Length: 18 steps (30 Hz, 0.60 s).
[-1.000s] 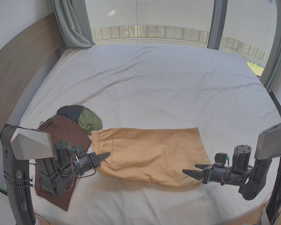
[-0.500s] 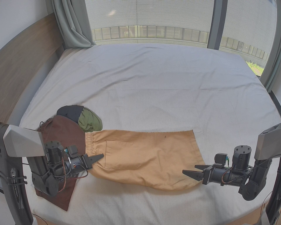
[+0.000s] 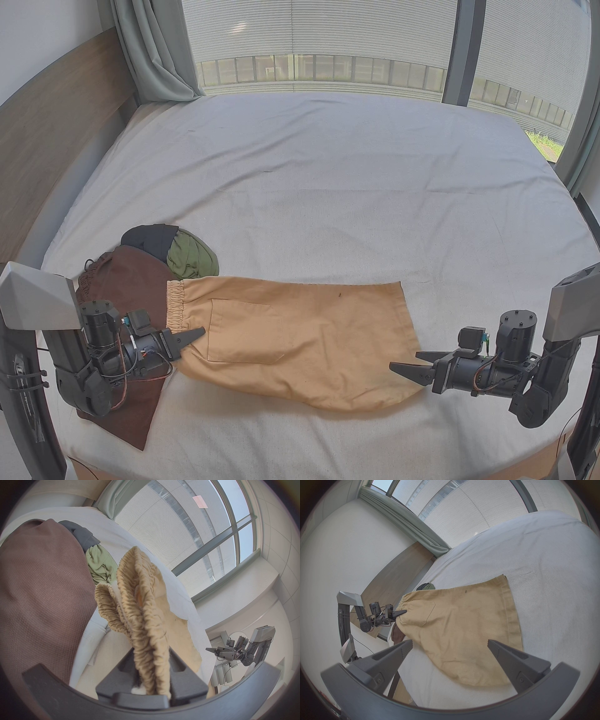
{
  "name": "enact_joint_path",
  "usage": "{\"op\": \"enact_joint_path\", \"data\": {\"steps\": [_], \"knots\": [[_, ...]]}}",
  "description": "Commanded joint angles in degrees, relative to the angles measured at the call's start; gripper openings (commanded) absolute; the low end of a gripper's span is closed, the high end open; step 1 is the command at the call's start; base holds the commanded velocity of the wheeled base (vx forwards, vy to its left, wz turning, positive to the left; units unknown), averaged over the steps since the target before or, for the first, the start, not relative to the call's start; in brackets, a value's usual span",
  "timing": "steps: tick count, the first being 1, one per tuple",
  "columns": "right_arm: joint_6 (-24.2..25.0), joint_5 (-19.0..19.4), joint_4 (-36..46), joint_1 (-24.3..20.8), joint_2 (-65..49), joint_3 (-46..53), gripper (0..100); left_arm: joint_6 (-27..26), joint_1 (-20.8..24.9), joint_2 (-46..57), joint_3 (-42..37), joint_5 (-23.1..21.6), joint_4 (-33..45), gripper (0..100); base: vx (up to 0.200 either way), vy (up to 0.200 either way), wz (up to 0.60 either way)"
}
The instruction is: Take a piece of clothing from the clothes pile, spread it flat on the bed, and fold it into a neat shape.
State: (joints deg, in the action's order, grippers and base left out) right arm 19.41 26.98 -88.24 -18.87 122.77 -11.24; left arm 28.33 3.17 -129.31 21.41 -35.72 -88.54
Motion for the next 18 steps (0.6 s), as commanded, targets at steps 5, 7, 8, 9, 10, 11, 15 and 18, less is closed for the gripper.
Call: {"op": "enact_joint_path", "data": {"steps": [5, 7, 8, 9, 10, 11, 15, 18], "knots": [[0.02, 0.0, -0.01, -0.03, 0.01, 0.08, 100, 0.06, -1.5, 1.6, -0.75, -0.93, -0.05, 0, 0.0, 0.0, 0.0], [0.02, 0.09, -0.01, -0.03, 0.01, -0.01, 100, 0.15, -1.5, 1.6, -0.75, -0.93, -0.05, 0, 0.0, 0.0, 0.0], [0.02, 0.09, -0.01, -0.03, 0.01, -0.01, 100, 0.23, -1.32, 1.6, -0.66, -0.93, -0.05, 0, 0.0, 0.0, 0.0], [0.02, 0.09, -0.01, -0.03, 0.01, -0.01, 100, 0.23, -1.32, 1.6, -0.66, -0.93, -0.05, 0, 0.0, 0.0, 0.0], [0.02, 0.09, -0.01, -0.03, 0.01, -0.01, 100, 0.15, -1.06, 1.42, -0.23, -0.84, -0.05, 0, 0.0, 0.0, 0.0], [0.02, 0.0, -0.01, -0.03, 0.01, -0.01, 100, 0.23, -0.88, 1.42, -0.23, -0.93, -0.05, 0, 0.0, 0.0, 0.0], [0.02, 0.0, -0.01, -0.03, -0.08, -0.01, 100, 0.23, 0.43, 1.69, -0.14, -0.84, -0.05, 0, 0.0, 0.0, 0.0], [0.02, 0.0, -0.01, -0.03, 0.01, -0.01, 100, 0.32, 2.19, 3.01, -0.23, -0.4, -0.05, 0, 0.0, 0.0, 0.0]]}}
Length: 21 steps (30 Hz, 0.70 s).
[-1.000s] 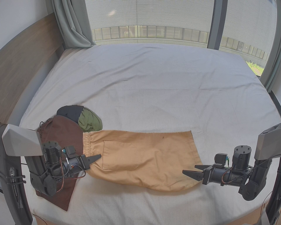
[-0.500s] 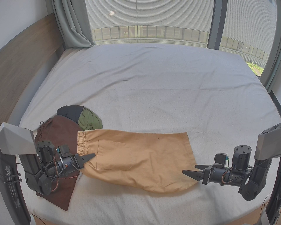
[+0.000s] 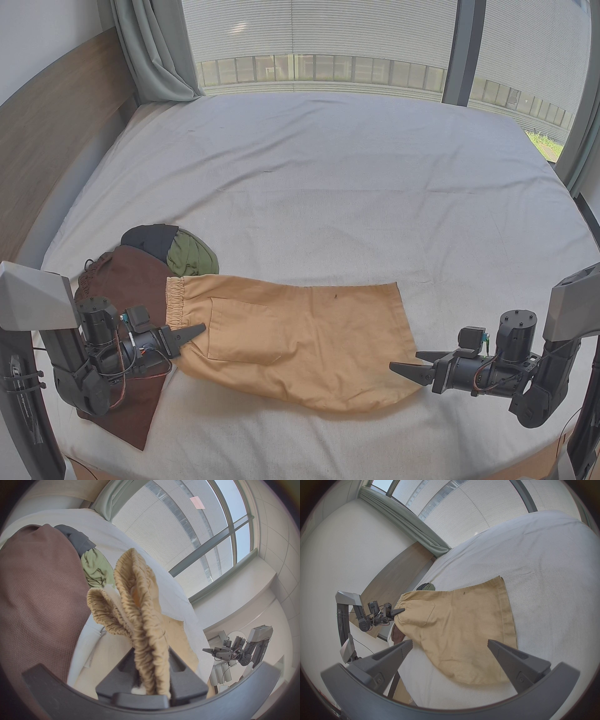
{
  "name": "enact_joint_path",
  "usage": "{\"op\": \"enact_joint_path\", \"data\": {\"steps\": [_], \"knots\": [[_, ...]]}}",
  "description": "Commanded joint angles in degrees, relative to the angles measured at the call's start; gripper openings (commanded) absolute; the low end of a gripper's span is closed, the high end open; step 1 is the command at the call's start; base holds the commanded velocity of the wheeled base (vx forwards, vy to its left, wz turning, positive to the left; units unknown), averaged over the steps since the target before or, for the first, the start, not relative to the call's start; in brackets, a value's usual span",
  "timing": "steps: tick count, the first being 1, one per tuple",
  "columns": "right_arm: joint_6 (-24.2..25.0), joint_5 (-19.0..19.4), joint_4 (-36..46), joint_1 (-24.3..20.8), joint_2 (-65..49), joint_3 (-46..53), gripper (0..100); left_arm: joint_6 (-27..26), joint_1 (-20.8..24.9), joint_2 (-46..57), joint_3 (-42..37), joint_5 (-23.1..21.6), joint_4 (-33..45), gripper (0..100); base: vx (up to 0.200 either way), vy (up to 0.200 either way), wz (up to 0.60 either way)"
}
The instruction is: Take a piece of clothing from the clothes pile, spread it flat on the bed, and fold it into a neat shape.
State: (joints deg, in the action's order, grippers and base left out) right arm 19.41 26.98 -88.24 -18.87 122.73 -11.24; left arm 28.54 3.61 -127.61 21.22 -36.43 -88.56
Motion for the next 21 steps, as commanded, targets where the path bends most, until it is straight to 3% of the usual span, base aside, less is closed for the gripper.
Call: {"op": "enact_joint_path", "data": {"steps": [1, 11, 21], "knots": [[0.02, 0.0, -0.01, -0.03, 0.05, -0.01, 100, 0.11, 2.37, 1.49, -0.04, 0.48, -0.03, 0, 0.0, 0.0, 0.0], [0.02, 0.0, -0.01, -0.03, -0.04, -0.01, 100, -0.41, 7.55, 2.45, -0.22, 0.74, -0.12, 0, 0.0, 0.0, 0.0], [0.02, 0.0, -0.01, -0.03, -0.04, -0.01, 100, -1.56, 9.84, 2.1, 0.13, 1.27, -0.12, 0, 0.0, 0.0, 0.0]]}}
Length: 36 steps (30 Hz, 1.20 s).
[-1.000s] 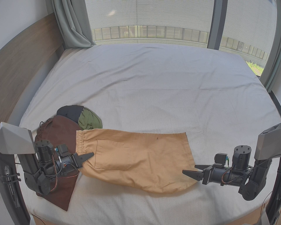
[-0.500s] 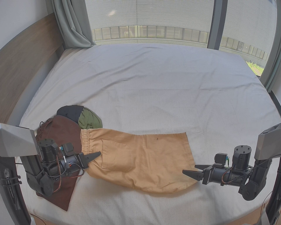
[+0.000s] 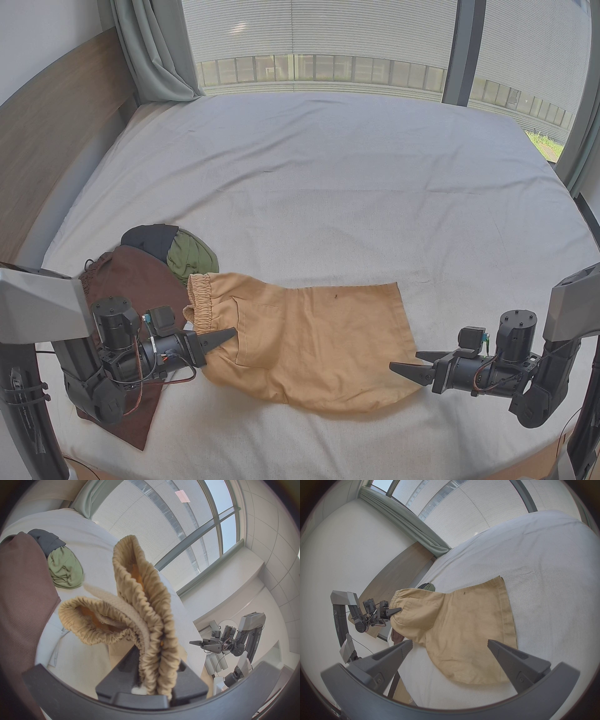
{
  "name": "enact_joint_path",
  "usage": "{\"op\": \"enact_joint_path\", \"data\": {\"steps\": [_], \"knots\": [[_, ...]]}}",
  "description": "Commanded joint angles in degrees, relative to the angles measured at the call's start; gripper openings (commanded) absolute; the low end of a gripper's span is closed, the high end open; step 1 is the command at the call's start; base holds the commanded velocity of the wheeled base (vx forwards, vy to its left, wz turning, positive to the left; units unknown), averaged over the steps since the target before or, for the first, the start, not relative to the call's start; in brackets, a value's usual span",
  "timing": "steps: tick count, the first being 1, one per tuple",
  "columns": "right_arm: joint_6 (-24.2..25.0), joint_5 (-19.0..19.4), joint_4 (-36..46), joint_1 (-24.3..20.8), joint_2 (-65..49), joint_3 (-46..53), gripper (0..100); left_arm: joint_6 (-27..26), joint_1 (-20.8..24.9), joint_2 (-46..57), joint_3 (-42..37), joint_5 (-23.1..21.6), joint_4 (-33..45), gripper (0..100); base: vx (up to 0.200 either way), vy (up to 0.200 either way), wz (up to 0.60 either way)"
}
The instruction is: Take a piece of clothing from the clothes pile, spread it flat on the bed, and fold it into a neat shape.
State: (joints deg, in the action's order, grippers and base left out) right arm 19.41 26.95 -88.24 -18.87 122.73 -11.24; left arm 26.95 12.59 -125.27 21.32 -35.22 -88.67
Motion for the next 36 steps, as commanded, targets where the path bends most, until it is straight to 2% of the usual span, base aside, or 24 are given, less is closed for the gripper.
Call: {"op": "enact_joint_path", "data": {"steps": [1, 16, 36], "knots": [[0.02, 0.03, -0.01, -0.03, -0.04, -0.01, 100, -0.06, 1.12, -0.33, 0.12, 0.06, -0.01, 0, 0.0, 0.0, 0.0], [0.02, 0.03, -0.01, -0.03, -0.22, 0.08, 100, -0.15, 2.17, -2.26, 4.08, 0.06, -0.01, 0, 0.0, 0.0, 0.0], [0.02, 0.03, -0.01, -0.03, -0.65, -0.01, 100, 1.08, 4.11, -2.17, 4.96, 0.15, -0.01, 0, 0.0, 0.0, 0.0]]}}
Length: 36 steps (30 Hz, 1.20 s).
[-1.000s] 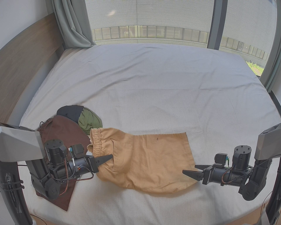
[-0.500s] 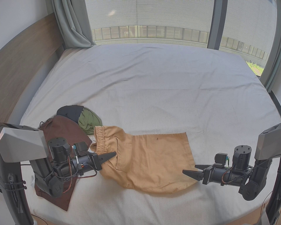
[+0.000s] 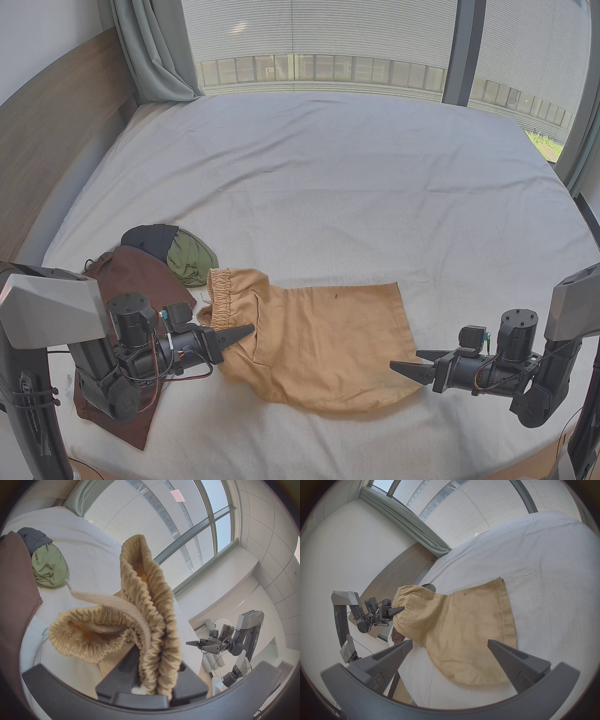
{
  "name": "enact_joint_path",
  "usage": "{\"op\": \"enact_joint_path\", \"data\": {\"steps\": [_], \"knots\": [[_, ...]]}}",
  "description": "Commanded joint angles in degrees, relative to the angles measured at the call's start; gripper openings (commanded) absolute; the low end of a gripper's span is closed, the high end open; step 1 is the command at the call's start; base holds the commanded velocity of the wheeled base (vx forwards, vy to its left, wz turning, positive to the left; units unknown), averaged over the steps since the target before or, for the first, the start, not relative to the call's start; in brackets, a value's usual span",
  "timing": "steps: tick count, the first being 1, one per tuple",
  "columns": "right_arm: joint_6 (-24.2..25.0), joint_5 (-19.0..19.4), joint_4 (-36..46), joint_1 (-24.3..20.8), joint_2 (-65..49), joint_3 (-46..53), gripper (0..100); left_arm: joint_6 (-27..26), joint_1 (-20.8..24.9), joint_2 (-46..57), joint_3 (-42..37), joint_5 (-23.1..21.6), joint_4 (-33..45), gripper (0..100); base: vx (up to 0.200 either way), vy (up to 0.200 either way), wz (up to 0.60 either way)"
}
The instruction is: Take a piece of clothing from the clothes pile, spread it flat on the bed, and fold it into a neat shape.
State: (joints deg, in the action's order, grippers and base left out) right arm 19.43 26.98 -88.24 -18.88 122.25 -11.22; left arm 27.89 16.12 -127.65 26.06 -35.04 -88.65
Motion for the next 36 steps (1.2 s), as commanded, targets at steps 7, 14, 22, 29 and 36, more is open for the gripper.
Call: {"op": "enact_joint_path", "data": {"steps": [7, 14, 22, 29, 36], "knots": [[-0.71, 0.0, -0.01, -0.01, -0.96, -0.03, 100, 2.25, 3.04, 0.56, 3.56, 2.6, -0.03, 0, 0.0, 0.0, 0.0], [-1.15, 0.0, -0.01, 0.16, -2.01, -0.03, 100, 8.14, 7.88, 0.56, 7.42, 5.5, 0.06, 0, 0.0, 0.0, 0.0], [-1.15, 0.0, -0.01, 0.43, -3.95, -0.47, 100, 8.41, 9.46, -1.46, 9.88, 5.5, 0.14, 0, 0.0, 0.0, 0.0], [-1.15, -0.08, -0.01, 0.51, -4.21, -0.91, 100, 8.49, 10.95, -2.69, 11.38, 5.86, 0.23, 0, 0.0, 0.0, 0.0], [-1.06, -0.96, -0.01, 0.6, -4.21, -3.2, 100, 8.93, 13.77, -4.36, 13.93, 6.03, 1.64, 0, 0.0, 0.0, 0.0]]}}
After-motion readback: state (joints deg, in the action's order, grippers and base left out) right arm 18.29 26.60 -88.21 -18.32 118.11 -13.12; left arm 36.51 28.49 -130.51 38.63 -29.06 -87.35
